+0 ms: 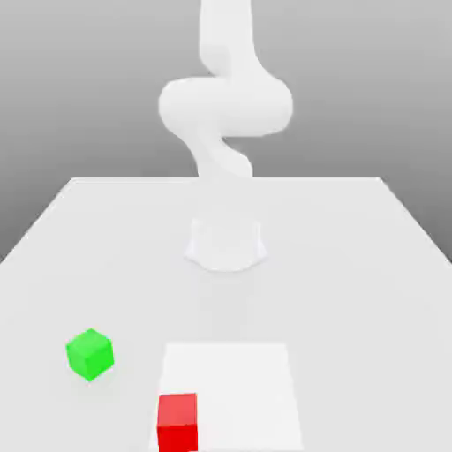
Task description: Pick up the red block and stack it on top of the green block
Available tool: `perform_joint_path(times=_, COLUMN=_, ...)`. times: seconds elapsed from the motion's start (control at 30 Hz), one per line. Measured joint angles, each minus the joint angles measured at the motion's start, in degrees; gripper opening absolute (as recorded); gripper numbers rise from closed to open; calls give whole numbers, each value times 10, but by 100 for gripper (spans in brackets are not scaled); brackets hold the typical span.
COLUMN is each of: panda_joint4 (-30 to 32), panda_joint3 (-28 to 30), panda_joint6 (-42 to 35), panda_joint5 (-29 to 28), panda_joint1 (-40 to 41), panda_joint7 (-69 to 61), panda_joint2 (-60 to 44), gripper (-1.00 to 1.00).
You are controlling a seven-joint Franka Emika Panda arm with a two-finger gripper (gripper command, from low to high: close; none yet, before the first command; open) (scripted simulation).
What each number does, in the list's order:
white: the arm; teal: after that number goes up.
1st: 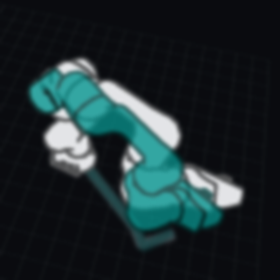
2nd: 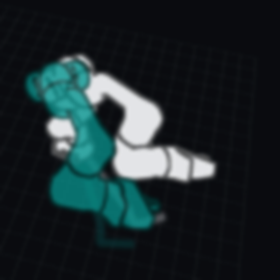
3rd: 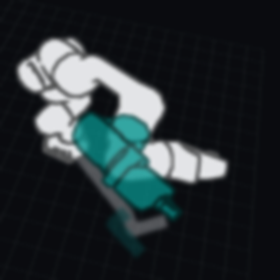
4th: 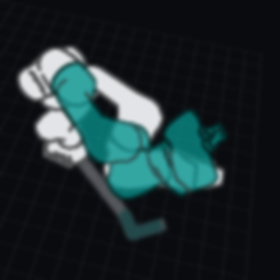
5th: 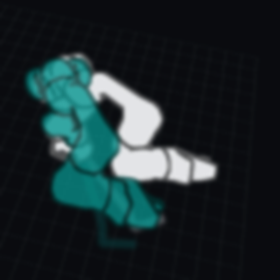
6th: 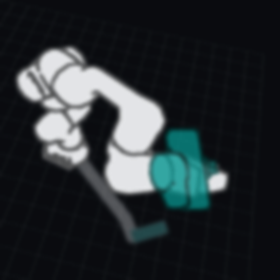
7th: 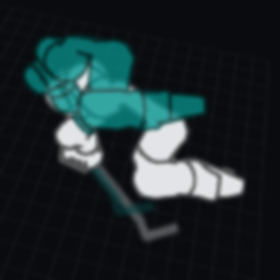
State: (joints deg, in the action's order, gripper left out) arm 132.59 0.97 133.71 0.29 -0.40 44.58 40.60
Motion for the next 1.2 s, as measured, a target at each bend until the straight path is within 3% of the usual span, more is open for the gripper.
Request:
perform_joint_path(times=0.57, panda_joint4=55, panda_joint3=51, panda_joint6=131, panda_joint5=31, panda_joint1=-9, panda_joint7=-94, panda_joint2=-357, gripper=0)
perform_joint_path(times=0.97, panda_joint4=71, panda_joint3=43, panda_joint6=258, panda_joint5=48, panda_joint1=16, panda_joint7=-142, panda_joint2=-605, gripper=0)
perform_joint_path(times=1.0, panda_joint4=68, panda_joint3=39, panda_joint6=274, panda_joint5=53, panda_joint1=20, panda_joint7=-145, panda_joint2=-624, gripper=-100)
perform_joint_path(times=1.2, panda_joint4=67, panda_joint3=37, panda_joint6=281, panda_joint5=54, panda_joint1=22, panda_joint7=-146, panda_joint2=-634, gripper=-100)
